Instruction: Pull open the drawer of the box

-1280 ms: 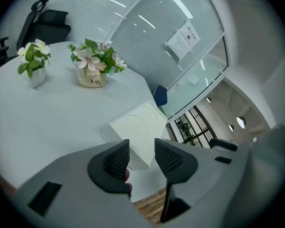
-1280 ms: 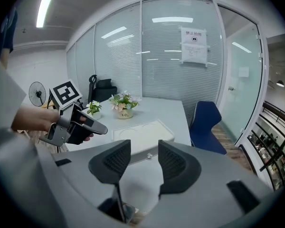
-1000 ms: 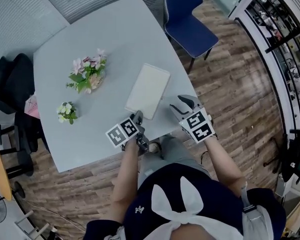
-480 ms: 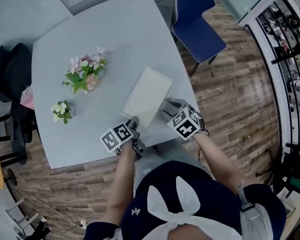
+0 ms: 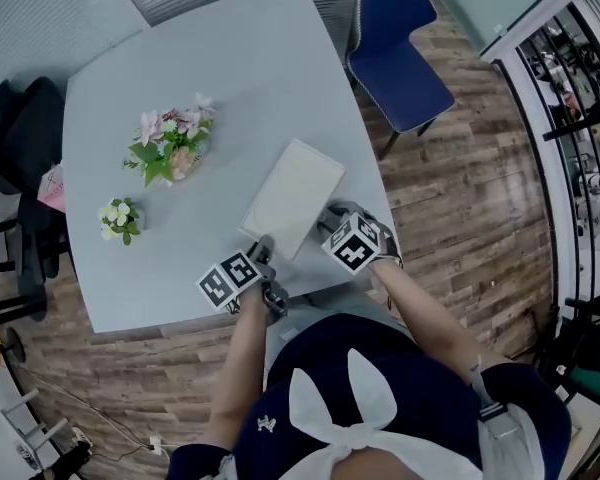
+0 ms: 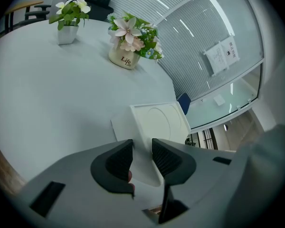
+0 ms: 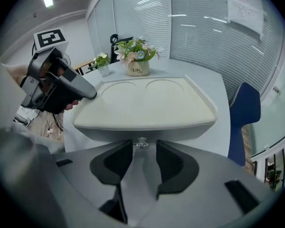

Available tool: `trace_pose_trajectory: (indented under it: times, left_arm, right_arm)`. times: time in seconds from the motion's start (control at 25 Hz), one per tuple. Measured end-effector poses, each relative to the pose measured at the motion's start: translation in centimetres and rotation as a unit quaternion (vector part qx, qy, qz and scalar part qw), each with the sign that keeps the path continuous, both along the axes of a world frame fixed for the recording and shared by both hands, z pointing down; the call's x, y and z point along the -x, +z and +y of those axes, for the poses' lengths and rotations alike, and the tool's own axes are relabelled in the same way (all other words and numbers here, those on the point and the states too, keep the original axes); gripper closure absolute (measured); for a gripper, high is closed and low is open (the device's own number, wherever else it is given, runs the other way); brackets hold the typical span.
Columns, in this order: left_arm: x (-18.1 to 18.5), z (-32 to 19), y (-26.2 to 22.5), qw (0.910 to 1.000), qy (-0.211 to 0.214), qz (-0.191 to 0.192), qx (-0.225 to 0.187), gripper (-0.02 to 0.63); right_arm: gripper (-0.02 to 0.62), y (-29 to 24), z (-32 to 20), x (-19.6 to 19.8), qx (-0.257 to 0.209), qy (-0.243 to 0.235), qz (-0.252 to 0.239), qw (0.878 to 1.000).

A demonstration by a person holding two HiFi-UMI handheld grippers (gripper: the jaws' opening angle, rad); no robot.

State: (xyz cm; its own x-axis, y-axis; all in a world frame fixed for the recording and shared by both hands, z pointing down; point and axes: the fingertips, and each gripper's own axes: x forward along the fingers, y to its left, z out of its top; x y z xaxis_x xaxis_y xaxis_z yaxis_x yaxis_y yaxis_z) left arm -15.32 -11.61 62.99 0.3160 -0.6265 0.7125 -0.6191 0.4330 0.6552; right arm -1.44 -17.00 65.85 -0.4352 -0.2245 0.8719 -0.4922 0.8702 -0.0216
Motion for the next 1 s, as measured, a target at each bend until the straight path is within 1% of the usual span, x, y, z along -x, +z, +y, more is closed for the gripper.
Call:
trace_pose_trajectory:
  times: [0.12,0.28,0.36,0.4,0.52,0.68,1.0]
  left_arm:
    - [0.00,-0.07,0.01,1.0000,0.006,-0.006,-0.001,0.468]
    - [-0.16,0.08,0.18,0.9999,0.008,-0.007,0.005,0.466]
    - [-0.15,0.07,0.17,0.9999,0.011,-0.007,0.007,0.465]
    - [-0.13,0.02,0.14,0.9999,0.013,-0.009,0.007,0.465]
    - [-0.20,0.03,0.06,0.9998,0.012,-0.016,0.010,0.465]
    - [-0.12,-0.11,-0.07,0.9992,0.010,-0.037,0.010,0.463]
    - [-0.09,-0.05,0.16,0.9993,0.004,-0.037,0.005,0.460]
  right_arm:
    - [0.439,0.49,0.01,0.36,-0.001,-0.009,0.007,1.000]
    - [0.469,0.91,0.11,0.38,-0.005,-0.009,0.013,1.000]
    - [0.490,0.98,0.21,0.45,-0.002,-0.008,0.012,1.000]
    - [0.517,0.98,0.20,0.50,-0.004,-0.009,0.013,1.000]
    - [0.522,0.97,0.18,0.46,-0.008,-0.012,0.018,1.000]
    - [0.523,0.88,0.06,0.53,-0.013,-0.011,0.011,1.000]
    - [0.523,1.01,0.40,0.19,-0.016,-0.005,0.005,1.000]
